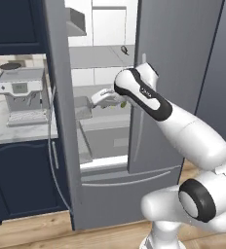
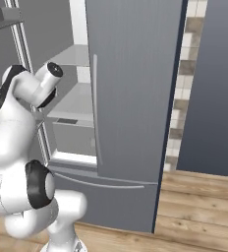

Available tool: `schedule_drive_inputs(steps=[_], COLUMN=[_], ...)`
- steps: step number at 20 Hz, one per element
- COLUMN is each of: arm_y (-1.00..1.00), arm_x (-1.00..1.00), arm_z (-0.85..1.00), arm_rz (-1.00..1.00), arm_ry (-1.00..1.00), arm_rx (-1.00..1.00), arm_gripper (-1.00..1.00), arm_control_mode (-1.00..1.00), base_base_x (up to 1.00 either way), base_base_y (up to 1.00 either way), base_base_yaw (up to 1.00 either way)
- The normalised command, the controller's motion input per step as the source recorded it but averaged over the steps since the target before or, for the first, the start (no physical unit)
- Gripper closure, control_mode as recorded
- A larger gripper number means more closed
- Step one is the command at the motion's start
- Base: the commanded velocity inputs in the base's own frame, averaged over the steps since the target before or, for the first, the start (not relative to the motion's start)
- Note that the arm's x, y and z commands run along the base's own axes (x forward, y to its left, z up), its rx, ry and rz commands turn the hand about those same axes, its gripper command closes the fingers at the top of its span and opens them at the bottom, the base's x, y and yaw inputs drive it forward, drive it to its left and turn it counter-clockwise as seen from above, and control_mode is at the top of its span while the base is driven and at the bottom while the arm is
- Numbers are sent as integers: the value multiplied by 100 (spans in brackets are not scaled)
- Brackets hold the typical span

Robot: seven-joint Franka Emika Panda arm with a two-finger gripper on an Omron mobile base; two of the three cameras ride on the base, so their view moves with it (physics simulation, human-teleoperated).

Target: Take the lemon wedge from the fridge and place it on the plate with fish on the dining counter.

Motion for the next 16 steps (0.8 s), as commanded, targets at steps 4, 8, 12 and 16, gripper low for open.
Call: schedule_drive_inputs(steps=[4, 8, 12, 16], arm_y=[9, -98, -100, -100], arm_x=[-10, -39, -26, -8], arm_z=[-1, 3, 0, -7], arm_rz=[-2, -31, -40, -40], arm_ry=[0, 0, 0, 5], arm_rx=[2, 6, 0, 0], arm_gripper=[-100, -100, -100, -100], arm_control_mode=[-100, -100, -100, -100], base_base_x=[0, 0, 0, 0], base_base_y=[0, 0, 0, 0], base_base_yaw=[0, 0, 0, 0])
